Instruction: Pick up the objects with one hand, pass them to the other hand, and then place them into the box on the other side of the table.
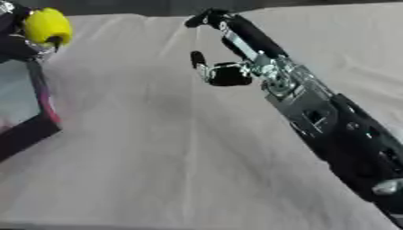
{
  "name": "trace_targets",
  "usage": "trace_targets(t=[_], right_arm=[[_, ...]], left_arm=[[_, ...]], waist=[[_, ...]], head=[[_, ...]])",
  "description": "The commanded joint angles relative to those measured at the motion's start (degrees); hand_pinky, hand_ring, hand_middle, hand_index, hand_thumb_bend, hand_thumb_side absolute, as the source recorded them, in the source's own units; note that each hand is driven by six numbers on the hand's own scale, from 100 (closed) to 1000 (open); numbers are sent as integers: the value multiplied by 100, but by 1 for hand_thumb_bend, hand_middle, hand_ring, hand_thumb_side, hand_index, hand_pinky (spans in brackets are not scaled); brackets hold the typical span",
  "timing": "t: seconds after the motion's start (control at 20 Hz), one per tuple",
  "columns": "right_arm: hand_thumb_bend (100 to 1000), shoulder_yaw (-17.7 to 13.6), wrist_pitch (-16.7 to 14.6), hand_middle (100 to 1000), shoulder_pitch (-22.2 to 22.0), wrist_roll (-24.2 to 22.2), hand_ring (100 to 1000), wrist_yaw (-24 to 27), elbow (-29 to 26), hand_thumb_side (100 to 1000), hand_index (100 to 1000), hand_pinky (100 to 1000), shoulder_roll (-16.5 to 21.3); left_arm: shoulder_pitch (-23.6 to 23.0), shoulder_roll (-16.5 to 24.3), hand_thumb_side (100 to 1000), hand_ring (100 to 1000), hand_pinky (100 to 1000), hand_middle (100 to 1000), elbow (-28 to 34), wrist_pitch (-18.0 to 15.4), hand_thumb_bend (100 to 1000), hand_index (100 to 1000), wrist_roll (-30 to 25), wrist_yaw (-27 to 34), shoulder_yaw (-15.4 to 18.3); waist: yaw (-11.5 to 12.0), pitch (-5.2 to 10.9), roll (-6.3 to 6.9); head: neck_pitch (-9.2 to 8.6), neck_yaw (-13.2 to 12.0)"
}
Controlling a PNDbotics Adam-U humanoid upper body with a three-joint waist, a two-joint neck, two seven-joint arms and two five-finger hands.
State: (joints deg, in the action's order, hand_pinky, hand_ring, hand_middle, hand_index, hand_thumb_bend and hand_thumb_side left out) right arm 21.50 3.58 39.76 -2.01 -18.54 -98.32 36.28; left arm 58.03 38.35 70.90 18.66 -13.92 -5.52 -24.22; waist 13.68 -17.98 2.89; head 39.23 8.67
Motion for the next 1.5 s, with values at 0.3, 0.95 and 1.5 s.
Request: trace_targets(t=[0.3,0.95,1.5], right_arm=[[100,-167,88,773,1,114,904,26,-251,100,812,893,278],[100,-258,138,764,-123,225,897,-110,-257,100,804,891,279],[100,-310,182,761,-191,297,895,-128,-227,100,801,892,240]], left_arm=[[-404,845,170,608,828,514,-45,-64,100,523,396,124,452],[-866,1100,154,627,826,538,-636,-215,100,566,517,-146,741],[-844,943,643,795,904,740,-1395,-754,706,832,387,-1350,861]], waist=[[-51,170,-26],[-47,94,-152],[-70,38,-210]], head=[[-68,-420],[-197,-1073],[-203,-1020]])
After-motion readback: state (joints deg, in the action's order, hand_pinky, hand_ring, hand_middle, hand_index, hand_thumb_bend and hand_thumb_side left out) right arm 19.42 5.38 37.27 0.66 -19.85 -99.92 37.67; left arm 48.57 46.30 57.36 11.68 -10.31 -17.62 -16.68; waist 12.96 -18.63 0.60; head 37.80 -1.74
